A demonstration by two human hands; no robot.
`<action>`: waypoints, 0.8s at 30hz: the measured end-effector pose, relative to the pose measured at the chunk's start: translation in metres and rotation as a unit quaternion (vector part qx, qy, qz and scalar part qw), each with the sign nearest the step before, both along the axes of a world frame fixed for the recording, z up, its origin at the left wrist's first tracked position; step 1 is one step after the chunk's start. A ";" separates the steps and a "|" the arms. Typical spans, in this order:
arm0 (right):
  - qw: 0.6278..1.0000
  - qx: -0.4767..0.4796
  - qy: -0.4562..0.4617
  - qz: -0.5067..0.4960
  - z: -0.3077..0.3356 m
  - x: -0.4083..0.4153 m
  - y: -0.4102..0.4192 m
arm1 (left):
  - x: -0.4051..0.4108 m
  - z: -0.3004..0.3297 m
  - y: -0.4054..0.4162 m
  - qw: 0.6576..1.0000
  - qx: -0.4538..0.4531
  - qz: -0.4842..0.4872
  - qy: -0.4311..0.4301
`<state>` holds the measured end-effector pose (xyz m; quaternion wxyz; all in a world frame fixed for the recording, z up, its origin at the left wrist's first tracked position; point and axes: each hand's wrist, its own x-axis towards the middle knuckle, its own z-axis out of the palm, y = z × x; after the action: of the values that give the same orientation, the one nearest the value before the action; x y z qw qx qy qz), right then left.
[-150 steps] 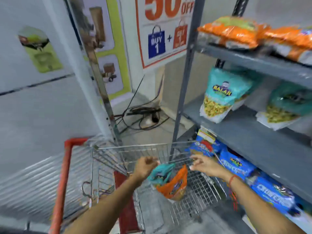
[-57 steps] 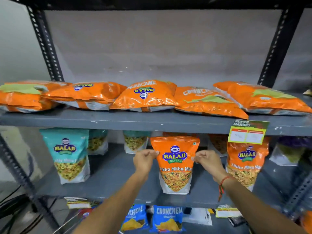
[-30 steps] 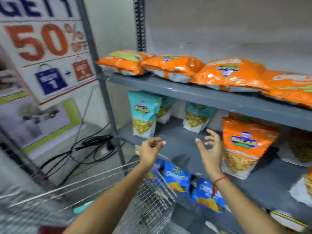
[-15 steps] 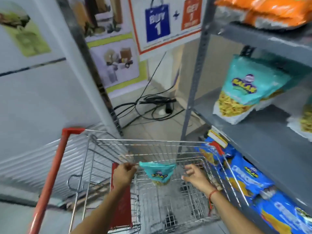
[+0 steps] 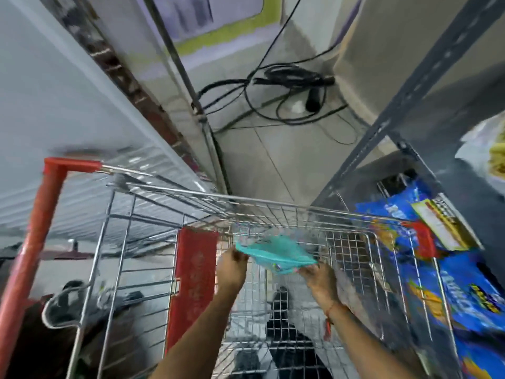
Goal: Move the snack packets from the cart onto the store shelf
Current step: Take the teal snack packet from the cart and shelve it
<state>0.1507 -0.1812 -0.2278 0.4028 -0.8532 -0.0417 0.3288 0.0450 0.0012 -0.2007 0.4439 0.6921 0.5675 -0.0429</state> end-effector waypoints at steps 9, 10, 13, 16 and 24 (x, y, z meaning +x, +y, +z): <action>0.995 0.008 -0.075 -0.061 0.035 -0.005 -0.026 | 0.011 0.035 -0.013 0.994 0.035 -0.078 -0.071; 0.994 0.009 -0.082 -0.070 0.042 -0.008 -0.034 | 0.011 0.043 -0.016 0.992 0.028 -0.085 -0.087; 0.989 0.014 -0.117 -0.089 0.062 -0.019 -0.056 | 0.011 0.069 -0.027 0.982 0.015 -0.130 -0.135; 0.974 0.033 -0.176 -0.141 0.100 -0.028 -0.078 | 0.013 0.107 -0.041 0.967 0.007 -0.167 -0.191; 0.910 0.054 -0.353 -0.209 0.276 -0.047 -0.132 | 0.044 0.273 -0.069 0.884 -0.003 -0.281 -0.373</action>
<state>0.1033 -0.3129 0.0478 0.4666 -0.8798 -0.0196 -0.0886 0.0887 -0.0682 0.0725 0.5937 0.7866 0.1414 0.0938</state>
